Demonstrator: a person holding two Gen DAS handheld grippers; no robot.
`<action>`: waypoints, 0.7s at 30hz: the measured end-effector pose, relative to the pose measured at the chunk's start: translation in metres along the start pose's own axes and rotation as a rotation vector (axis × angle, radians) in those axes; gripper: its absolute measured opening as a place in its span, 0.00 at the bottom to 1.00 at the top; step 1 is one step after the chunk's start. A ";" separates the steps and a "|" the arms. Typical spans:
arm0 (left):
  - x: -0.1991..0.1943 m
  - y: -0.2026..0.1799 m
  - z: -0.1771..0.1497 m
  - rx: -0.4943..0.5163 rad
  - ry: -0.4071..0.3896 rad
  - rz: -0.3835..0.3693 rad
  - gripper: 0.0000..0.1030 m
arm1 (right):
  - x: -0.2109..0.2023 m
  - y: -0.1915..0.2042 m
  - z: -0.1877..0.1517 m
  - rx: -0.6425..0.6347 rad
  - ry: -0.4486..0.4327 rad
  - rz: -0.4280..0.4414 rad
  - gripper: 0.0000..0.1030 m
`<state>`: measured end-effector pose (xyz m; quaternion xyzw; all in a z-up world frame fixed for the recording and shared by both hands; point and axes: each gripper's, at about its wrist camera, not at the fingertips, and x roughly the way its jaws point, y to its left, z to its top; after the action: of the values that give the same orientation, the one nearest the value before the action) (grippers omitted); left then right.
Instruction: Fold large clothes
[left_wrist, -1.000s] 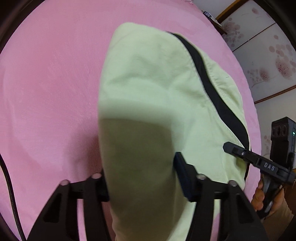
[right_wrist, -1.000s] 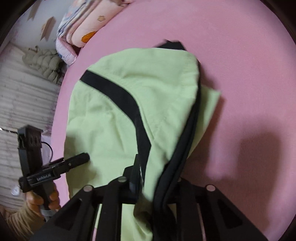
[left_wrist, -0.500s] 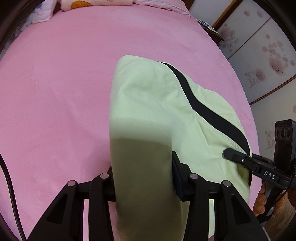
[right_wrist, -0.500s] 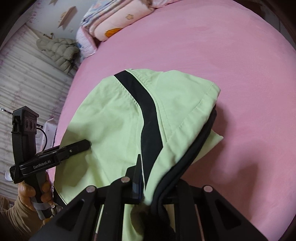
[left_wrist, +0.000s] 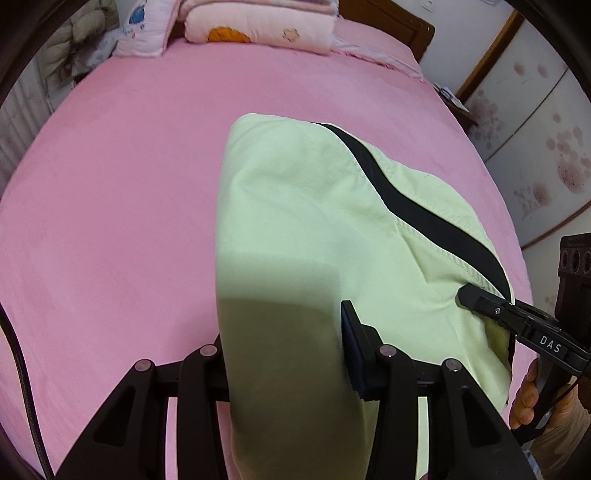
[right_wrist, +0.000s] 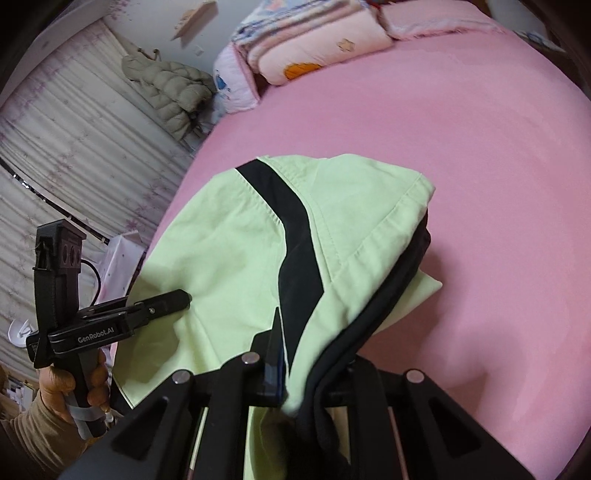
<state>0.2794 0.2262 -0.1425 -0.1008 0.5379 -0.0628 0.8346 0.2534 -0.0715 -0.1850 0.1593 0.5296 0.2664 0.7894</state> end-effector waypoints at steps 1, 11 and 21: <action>0.002 0.014 0.011 0.009 -0.012 0.004 0.41 | 0.008 0.006 0.007 -0.008 -0.010 -0.001 0.10; 0.086 0.119 0.119 0.102 -0.085 0.016 0.43 | 0.126 0.020 0.092 -0.042 -0.109 -0.044 0.10; 0.185 0.153 0.168 0.079 -0.128 0.027 0.53 | 0.210 -0.012 0.125 -0.054 -0.131 -0.119 0.10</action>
<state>0.5081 0.3521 -0.2754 -0.0643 0.4820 -0.0660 0.8713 0.4343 0.0460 -0.3004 0.1232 0.4778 0.2222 0.8409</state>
